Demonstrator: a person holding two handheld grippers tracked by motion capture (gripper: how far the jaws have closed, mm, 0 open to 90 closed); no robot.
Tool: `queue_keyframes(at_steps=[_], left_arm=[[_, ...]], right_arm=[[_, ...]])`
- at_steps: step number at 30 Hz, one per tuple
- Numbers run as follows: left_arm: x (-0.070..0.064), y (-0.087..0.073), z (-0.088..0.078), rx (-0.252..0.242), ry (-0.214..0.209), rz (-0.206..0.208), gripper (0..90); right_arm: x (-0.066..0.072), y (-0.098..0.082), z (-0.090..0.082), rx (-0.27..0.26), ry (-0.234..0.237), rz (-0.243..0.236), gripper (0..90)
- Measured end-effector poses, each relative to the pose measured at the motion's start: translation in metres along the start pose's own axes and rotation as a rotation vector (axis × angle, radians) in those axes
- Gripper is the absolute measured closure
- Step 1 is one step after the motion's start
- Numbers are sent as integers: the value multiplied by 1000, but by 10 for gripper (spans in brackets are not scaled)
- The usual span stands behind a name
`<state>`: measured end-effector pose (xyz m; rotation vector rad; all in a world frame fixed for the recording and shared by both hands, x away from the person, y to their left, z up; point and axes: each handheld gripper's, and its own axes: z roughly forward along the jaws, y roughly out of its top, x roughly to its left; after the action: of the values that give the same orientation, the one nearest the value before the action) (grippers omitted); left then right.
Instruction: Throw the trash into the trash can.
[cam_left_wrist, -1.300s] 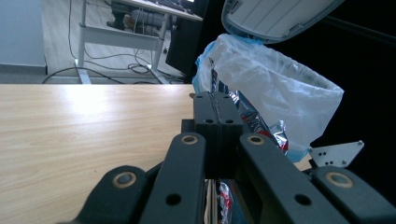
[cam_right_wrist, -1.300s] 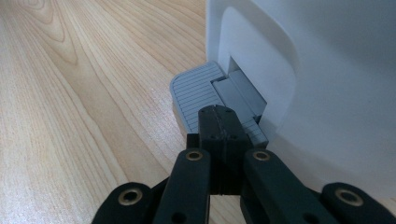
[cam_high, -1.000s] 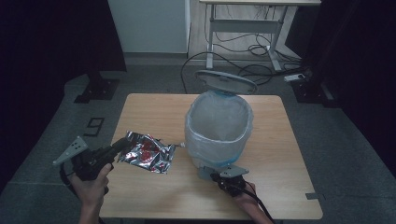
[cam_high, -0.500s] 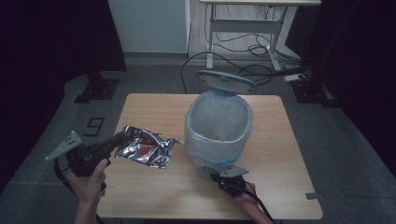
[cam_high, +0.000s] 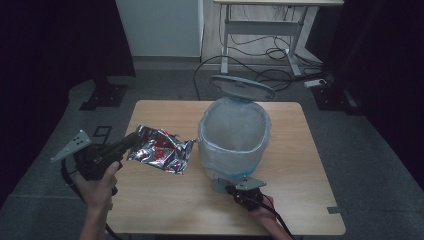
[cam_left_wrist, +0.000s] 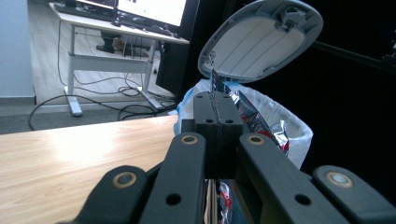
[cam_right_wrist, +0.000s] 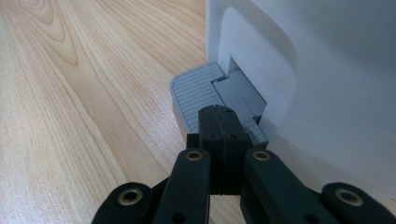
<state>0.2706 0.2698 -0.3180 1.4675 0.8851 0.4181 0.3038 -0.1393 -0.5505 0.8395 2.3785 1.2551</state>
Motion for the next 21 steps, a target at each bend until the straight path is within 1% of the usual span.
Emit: queue_keyframes(at_steps=[4, 13, 21], left_arm=[[-2, 5, 7, 2, -8, 3, 900], [-3, 15, 15, 9, -9, 13, 900], [-4, 19, 22, 8, -9, 13, 900]], right_arm=[[0, 0, 0, 0, 0, 1, 900], [0, 0, 0, 0, 3, 2, 900], [0, 0, 0, 2, 4, 5, 900]])
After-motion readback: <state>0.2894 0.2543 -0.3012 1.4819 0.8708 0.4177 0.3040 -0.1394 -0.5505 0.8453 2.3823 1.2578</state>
